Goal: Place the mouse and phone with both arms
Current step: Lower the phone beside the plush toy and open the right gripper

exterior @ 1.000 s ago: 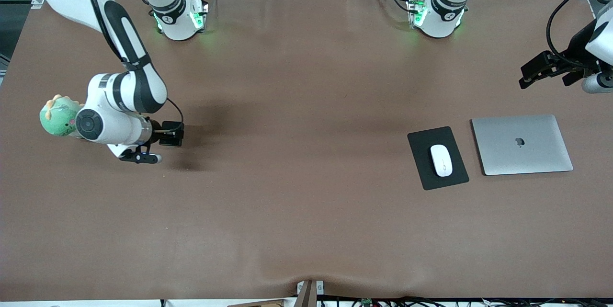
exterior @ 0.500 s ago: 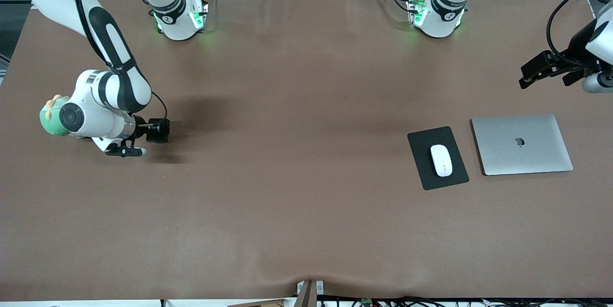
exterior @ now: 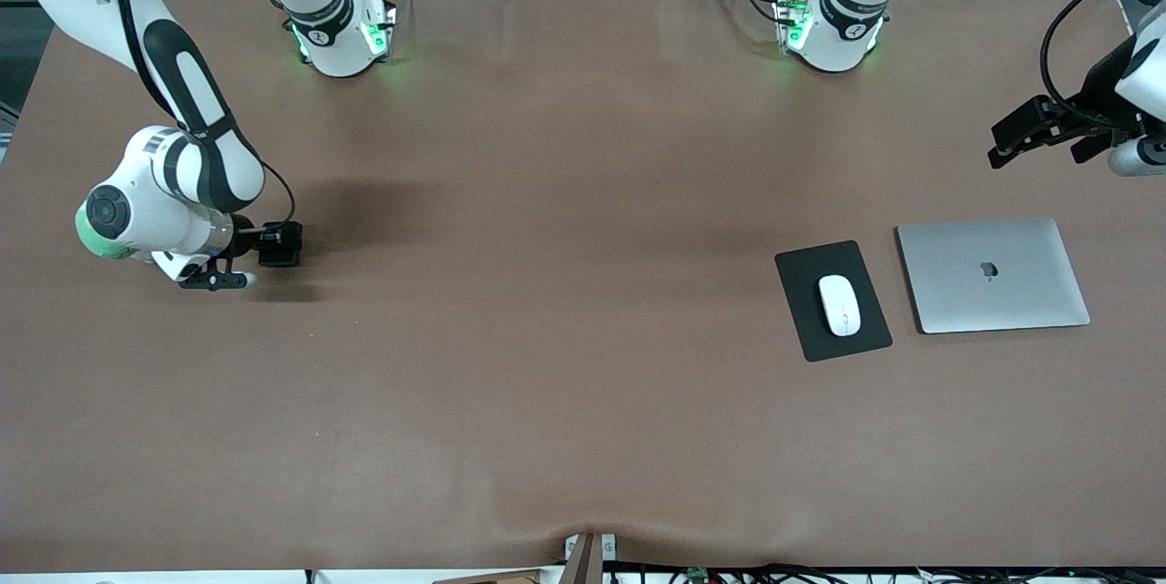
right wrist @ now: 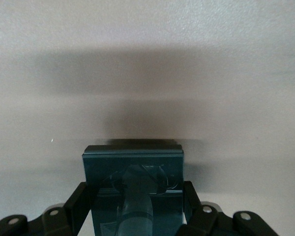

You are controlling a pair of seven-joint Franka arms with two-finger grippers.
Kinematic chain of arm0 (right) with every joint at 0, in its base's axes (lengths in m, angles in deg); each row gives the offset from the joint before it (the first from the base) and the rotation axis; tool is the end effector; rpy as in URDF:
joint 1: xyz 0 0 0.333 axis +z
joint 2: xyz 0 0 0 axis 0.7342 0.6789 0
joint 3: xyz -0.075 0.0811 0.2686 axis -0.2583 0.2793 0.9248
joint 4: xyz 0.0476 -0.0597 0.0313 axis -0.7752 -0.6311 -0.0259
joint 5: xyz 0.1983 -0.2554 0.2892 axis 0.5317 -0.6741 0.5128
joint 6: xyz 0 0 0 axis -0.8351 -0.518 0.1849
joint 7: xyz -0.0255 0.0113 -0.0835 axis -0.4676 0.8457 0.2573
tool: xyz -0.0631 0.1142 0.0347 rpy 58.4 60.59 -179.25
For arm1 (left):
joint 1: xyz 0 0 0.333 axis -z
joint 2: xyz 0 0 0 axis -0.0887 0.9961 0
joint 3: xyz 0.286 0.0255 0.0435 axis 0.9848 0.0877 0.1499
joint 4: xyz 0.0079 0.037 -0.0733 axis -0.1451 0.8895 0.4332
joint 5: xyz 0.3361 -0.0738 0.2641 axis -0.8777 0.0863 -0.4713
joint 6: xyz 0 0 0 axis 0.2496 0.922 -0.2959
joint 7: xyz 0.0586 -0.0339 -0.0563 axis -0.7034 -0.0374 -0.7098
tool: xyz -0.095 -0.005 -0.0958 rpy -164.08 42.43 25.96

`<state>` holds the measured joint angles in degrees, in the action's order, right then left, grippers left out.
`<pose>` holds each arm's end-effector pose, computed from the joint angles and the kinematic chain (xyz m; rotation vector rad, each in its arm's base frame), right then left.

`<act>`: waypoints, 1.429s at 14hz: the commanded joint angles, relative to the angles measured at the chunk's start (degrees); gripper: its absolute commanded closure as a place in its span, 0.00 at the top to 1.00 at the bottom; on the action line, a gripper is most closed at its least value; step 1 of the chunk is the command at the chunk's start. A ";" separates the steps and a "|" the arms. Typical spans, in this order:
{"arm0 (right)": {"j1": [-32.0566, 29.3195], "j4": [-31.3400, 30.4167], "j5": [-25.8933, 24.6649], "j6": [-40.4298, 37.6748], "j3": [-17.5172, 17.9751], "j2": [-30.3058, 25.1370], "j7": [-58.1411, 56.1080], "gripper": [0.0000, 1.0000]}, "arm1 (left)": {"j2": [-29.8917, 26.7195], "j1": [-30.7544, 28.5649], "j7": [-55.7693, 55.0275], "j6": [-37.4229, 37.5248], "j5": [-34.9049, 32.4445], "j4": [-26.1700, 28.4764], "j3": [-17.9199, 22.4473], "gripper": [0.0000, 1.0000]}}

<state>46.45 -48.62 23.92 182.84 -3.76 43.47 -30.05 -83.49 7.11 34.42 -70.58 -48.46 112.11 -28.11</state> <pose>0.5047 -0.0770 0.0894 -3.0163 0.0205 0.3609 0.5832 -0.0438 0.5898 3.1304 0.0810 0.0249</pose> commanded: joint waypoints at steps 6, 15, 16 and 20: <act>-0.62 0.52 -0.61 -1.90 0.81 0.60 0.31 1.00 | -0.78 0.17 1.06 0.15 -0.13 0.10 0.02 1.00; -1.32 25.20 -2.19 -37.74 0.46 -2.38 0.23 1.00 | -0.70 0.26 1.06 0.15 -0.22 0.10 -0.07 1.00; -1.32 26.62 -3.24 -39.52 0.02 -3.17 0.23 1.00 | -0.70 0.26 1.06 0.07 -0.22 0.10 -0.07 1.00; 0.08 31.61 -3.86 -47.14 -0.07 -6.79 0.40 1.00 | -0.70 0.26 1.06 0.07 -0.22 0.19 -0.07 1.00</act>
<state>46.26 -20.08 21.27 140.30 -4.60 37.77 -30.02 -83.50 7.20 34.42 -70.58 -48.46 112.10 -28.17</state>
